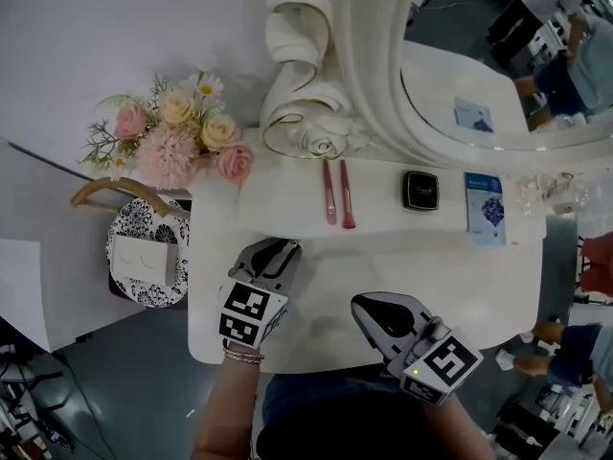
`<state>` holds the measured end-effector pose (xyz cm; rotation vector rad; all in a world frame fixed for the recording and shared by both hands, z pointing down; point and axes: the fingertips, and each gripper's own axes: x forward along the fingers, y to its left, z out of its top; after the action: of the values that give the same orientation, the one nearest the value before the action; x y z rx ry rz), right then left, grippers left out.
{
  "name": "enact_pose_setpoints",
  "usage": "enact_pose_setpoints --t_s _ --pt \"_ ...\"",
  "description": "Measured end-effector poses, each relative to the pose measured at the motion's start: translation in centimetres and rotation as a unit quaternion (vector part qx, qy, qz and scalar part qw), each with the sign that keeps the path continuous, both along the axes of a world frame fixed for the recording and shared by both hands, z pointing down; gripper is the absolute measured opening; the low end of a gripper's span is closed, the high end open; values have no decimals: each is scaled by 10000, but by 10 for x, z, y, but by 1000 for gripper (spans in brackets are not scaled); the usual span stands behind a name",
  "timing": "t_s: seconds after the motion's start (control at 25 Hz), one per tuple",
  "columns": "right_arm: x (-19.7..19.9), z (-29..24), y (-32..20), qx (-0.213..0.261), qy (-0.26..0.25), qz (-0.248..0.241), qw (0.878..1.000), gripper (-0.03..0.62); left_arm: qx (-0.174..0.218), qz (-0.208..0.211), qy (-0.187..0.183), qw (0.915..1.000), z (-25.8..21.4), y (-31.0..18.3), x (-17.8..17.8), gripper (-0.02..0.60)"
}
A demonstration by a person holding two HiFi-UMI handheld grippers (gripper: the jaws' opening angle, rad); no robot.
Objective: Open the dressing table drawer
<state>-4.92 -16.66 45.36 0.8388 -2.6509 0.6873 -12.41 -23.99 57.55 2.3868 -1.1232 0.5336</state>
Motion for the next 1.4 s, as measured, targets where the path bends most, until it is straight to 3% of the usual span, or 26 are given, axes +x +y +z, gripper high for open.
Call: enact_pose_setpoints --t_s 1.4 --pt "0 -2 13 127 -10 14 9999 18 -382 88 279 9988 0 41 6 87"
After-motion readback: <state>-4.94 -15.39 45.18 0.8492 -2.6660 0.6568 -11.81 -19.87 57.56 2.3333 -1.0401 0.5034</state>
